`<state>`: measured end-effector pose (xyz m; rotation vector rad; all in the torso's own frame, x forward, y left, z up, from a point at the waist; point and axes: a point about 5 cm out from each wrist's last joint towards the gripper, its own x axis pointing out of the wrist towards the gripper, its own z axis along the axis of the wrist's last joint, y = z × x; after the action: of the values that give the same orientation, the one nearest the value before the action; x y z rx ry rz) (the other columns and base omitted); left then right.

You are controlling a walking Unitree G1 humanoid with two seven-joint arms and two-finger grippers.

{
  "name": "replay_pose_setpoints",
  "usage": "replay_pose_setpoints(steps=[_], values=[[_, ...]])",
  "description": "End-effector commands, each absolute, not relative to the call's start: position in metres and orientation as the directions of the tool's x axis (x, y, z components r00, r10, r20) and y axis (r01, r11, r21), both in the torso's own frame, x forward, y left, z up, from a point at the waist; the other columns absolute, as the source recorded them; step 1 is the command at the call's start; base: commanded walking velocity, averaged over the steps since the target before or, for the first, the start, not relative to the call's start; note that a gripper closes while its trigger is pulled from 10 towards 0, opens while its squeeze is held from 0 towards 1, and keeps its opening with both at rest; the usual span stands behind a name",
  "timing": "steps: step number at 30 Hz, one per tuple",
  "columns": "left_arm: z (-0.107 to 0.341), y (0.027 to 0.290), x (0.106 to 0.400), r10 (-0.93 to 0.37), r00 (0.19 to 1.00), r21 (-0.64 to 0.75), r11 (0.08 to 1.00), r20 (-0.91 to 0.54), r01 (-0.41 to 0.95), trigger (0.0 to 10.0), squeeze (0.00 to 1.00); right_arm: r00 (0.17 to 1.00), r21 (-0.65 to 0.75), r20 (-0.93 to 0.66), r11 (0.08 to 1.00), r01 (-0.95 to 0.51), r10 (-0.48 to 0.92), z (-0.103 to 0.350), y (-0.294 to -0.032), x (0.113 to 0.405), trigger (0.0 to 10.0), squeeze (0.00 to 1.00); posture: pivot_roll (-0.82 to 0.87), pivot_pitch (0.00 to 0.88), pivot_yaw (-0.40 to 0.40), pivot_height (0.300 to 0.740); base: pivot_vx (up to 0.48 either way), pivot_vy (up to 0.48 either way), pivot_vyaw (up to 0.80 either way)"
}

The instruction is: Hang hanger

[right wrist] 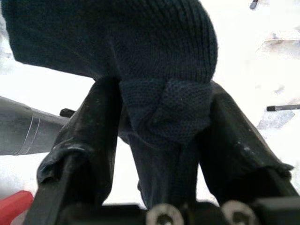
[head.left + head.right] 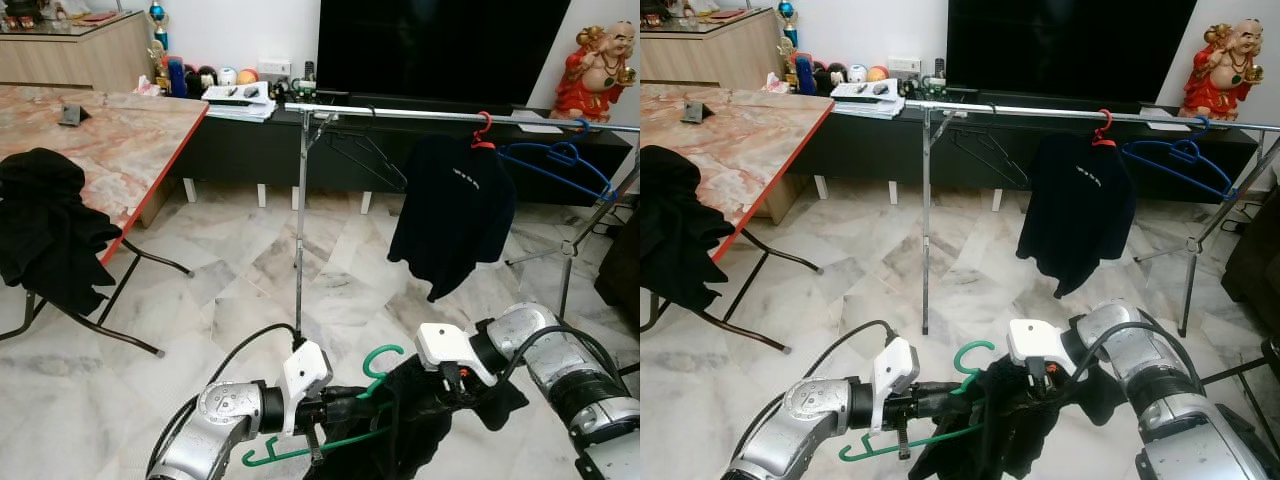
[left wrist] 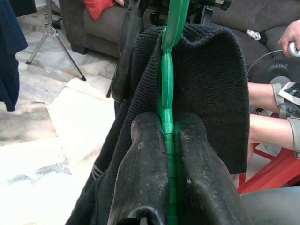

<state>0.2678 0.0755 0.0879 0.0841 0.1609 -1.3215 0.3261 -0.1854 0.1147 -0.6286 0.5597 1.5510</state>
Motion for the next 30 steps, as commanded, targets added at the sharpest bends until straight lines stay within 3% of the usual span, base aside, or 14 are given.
replay_pose_setpoints(steps=[1,30], values=[[0.1014,0.0689,0.2718,-0.966,0.225,0.015,0.225,-0.126,0.974,10.0,0.00,-0.062,-0.004,-0.707,-0.091,-0.996,0.705,0.1151,-0.1894,0.3251,0.0,0.00,0.03,0.010,-0.111,0.740,0.000,0.000,0.00],[0.1036,0.0711,0.2725,-0.964,0.221,0.029,0.219,-0.151,0.975,10.0,0.00,-0.094,0.015,-0.710,-0.118,-0.993,0.698,0.1056,-0.1819,0.3209,0.0,0.00,0.05,0.000,-0.108,0.740,0.000,0.000,0.00]])
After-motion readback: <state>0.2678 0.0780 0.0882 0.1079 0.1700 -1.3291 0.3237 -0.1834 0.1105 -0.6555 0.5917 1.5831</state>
